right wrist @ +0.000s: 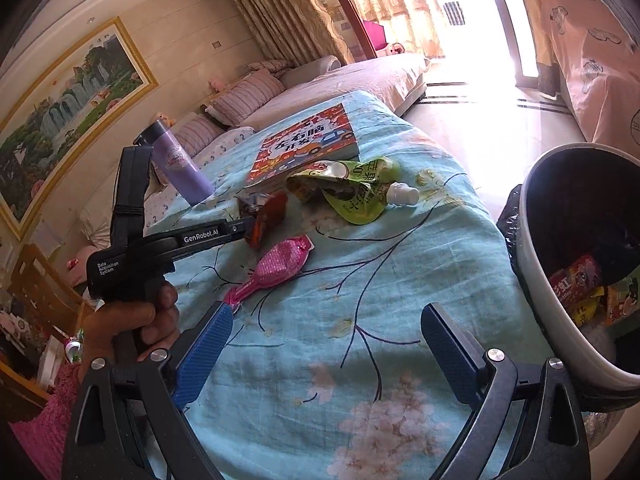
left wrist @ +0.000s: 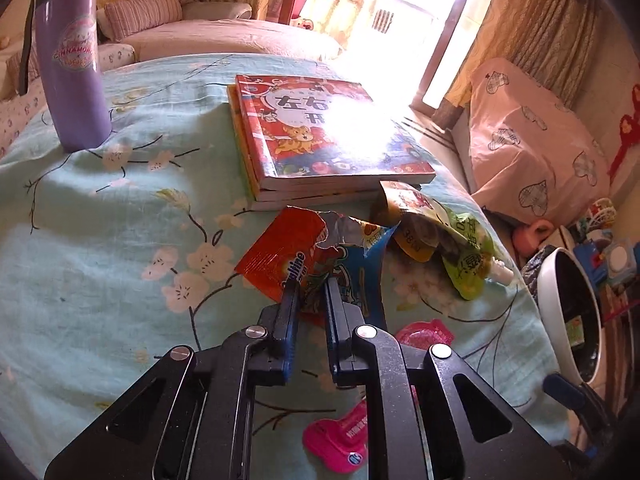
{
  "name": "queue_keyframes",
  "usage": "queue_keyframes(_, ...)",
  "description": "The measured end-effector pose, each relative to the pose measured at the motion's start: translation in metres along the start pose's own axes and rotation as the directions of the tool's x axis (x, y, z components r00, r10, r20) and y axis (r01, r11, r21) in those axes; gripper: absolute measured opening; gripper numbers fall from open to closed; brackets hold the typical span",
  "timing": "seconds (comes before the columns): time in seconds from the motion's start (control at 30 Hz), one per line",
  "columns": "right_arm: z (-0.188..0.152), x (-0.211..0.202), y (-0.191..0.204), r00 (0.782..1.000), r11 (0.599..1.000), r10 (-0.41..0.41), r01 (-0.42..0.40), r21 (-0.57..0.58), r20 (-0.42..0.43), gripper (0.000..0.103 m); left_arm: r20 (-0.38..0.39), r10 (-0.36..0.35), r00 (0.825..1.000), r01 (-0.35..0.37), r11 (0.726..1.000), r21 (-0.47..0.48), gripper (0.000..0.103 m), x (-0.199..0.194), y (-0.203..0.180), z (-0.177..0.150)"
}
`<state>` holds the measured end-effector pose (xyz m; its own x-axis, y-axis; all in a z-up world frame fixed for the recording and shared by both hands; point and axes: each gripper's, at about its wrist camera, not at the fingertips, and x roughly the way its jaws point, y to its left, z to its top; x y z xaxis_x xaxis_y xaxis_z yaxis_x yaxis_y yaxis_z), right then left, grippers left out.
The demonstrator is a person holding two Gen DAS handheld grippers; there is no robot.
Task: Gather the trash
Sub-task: 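Grasp the red snack wrapper with the left tool while the right tool grasps the pink hairbrush, then carry both items over the bin and open both tools to drop them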
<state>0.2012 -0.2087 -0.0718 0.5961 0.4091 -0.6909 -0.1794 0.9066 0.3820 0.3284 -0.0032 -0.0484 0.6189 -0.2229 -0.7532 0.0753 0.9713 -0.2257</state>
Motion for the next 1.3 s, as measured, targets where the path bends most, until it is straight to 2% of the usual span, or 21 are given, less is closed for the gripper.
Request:
queue_keyframes(0.13, 0.007, 0.02, 0.009, 0.999, 0.999, 0.038, -0.038, 0.002, -0.031, 0.093, 0.011, -0.014, 1.0, 0.014, 1.0, -0.009, 0.004, -0.012, 0.01, -0.005)
queue_keyframes(0.2, 0.011, 0.031, 0.014, 0.998, 0.999, 0.04, -0.04, 0.002, -0.052, 0.086, 0.018, -0.022, 1.0, 0.023, 0.999, -0.028, 0.004, -0.022, 0.019, -0.008)
queue_keyframes(0.27, 0.015, 0.045, 0.019, 0.996, 0.999, 0.046, -0.046, 0.002, -0.076, 0.073, 0.03, -0.033, 0.999, 0.035, 0.998, -0.049, 0.004, -0.035, 0.03, -0.015)
queue_keyframes(0.4, 0.019, 0.065, 0.025, 0.994, 1.0, 0.029, -0.029, 0.006, -0.106, 0.067, 0.048, -0.055, 0.997, 0.059, 0.995, -0.078, 0.004, -0.058, 0.048, -0.03)
queue_keyframes(0.47, 0.019, 0.075, 0.026, 0.993, 1.0, 0.014, -0.012, 0.018, -0.12, 0.059, 0.051, -0.064, 0.997, 0.069, 0.994, -0.089, 0.004, -0.068, 0.056, -0.039)
queue_keyframes(0.63, 0.02, 0.085, 0.039, 0.993, 0.999, -0.053, 0.052, -0.016, -0.109, 0.059, 0.044, -0.101, 0.994, 0.106, 0.985, -0.137, 0.004, -0.084, 0.072, -0.063)
queue_keyframes(0.7, 0.02, 0.088, 0.046, 0.991, 0.997, -0.078, 0.074, -0.037, -0.11, 0.051, 0.041, -0.111, 0.993, 0.116, 0.982, -0.147, 0.004, -0.087, 0.076, -0.068)
queue_keyframes(0.73, 0.019, 0.089, 0.049, 0.99, 0.996, -0.084, 0.079, -0.047, -0.116, 0.04, 0.038, -0.117, 0.992, 0.122, 0.981, -0.15, 0.004, -0.088, 0.077, -0.071)
queue_keyframes(0.87, 0.018, 0.09, 0.058, 0.992, 0.997, -0.064, 0.059, -0.047, -0.109, 0.022, 0.019, -0.132, 0.991, 0.134, 0.979, -0.153, 0.004, -0.09, 0.078, -0.079)
queue_keyframes(0.93, 0.019, 0.087, 0.061, 0.995, 0.998, -0.045, 0.042, -0.04, -0.091, 0.017, 0.013, -0.134, 0.991, 0.135, 0.98, -0.148, 0.004, -0.093, 0.078, -0.084)
queue_keyframes(1.3, 0.015, 0.035, 0.057, 1.0, 1.0, 0.008, -0.008, 0.012, -0.004, 0.014, 0.04, -0.13, 0.991, 0.134, 0.983, -0.127, 0.004, -0.119, 0.071, -0.097)
